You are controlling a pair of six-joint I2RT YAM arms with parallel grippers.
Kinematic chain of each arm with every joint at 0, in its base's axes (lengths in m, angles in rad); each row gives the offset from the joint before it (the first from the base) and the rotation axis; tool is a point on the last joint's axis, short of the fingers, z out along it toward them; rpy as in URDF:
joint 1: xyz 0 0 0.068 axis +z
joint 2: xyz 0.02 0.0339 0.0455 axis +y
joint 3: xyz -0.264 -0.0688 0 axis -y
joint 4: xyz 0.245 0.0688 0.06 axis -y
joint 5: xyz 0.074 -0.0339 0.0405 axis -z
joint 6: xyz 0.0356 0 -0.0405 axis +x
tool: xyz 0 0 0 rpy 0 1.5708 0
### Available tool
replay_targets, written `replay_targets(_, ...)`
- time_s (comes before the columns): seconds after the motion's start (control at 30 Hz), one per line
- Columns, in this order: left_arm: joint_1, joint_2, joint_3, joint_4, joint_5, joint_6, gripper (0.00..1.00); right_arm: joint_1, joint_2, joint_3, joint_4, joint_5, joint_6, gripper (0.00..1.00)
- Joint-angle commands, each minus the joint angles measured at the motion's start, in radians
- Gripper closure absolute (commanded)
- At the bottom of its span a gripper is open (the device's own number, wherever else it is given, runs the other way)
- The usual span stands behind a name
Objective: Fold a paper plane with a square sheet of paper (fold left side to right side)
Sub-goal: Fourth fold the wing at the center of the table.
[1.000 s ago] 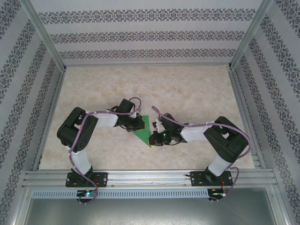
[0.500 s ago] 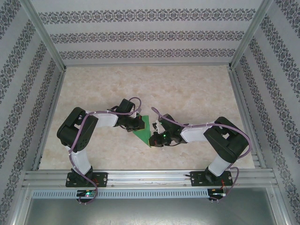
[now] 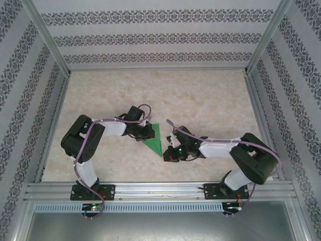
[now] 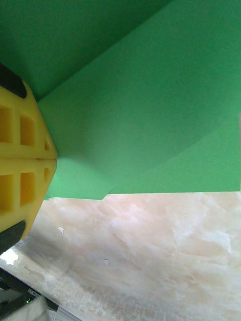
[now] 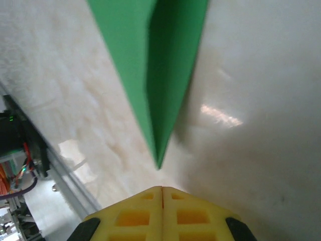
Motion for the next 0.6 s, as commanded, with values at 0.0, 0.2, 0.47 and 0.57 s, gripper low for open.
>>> replay_targets(0.0,-0.002,0.023,-0.005,-0.069,-0.082,0.020,1.00,-0.012,-0.087,0.001,-0.034,-0.040,-0.014,1.00)
replay_targets(0.2,-0.002,0.022,-0.006,-0.069,-0.082,0.018,1.00,-0.029,-0.046,0.086,-0.008,-0.011,-0.052,0.99)
replay_targets(0.47,-0.003,0.019,-0.008,-0.071,-0.080,0.015,1.00,-0.023,0.151,0.231,0.066,0.058,-0.058,1.00)
replay_targets(0.57,-0.002,0.019,-0.008,-0.067,-0.077,0.012,1.00,-0.024,0.200,0.260,0.064,0.083,-0.060,1.00)
